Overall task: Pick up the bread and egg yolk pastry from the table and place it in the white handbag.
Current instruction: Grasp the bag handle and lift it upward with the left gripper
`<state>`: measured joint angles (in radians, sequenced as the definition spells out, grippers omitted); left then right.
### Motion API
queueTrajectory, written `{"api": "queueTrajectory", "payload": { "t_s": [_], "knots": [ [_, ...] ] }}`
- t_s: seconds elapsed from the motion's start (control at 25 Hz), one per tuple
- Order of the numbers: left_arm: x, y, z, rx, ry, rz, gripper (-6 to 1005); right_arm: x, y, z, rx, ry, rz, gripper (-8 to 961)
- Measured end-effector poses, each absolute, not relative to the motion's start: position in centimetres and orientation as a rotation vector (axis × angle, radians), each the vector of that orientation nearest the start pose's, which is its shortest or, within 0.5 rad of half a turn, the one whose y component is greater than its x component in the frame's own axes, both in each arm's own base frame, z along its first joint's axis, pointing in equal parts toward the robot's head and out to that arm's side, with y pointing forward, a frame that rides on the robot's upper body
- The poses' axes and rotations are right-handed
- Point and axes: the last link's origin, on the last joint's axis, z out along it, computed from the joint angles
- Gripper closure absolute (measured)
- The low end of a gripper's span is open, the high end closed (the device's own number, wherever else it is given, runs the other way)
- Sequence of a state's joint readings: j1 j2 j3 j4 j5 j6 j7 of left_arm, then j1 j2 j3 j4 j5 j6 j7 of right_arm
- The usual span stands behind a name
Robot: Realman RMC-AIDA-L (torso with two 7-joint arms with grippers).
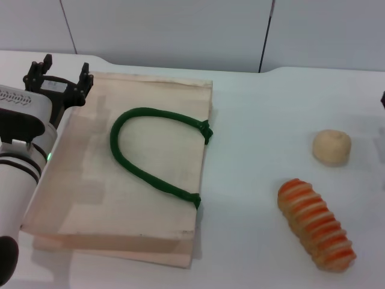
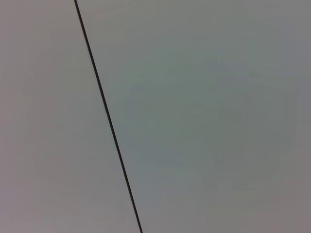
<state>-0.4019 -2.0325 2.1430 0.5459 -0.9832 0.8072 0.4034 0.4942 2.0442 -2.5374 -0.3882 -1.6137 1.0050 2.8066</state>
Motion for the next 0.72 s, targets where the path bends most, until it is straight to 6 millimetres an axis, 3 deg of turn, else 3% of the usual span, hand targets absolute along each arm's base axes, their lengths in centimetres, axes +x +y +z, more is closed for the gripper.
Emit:
{"api": "queueTrajectory", "payload": {
  "t_s": [0.72],
  "knots": [
    [-29.9, 37.11, -1.42, -1.575, -0.468, -0.436, 270, 32.43, 35.66, -1.45, -1.396, 0.625, 0.471, 168]
  ]
}}
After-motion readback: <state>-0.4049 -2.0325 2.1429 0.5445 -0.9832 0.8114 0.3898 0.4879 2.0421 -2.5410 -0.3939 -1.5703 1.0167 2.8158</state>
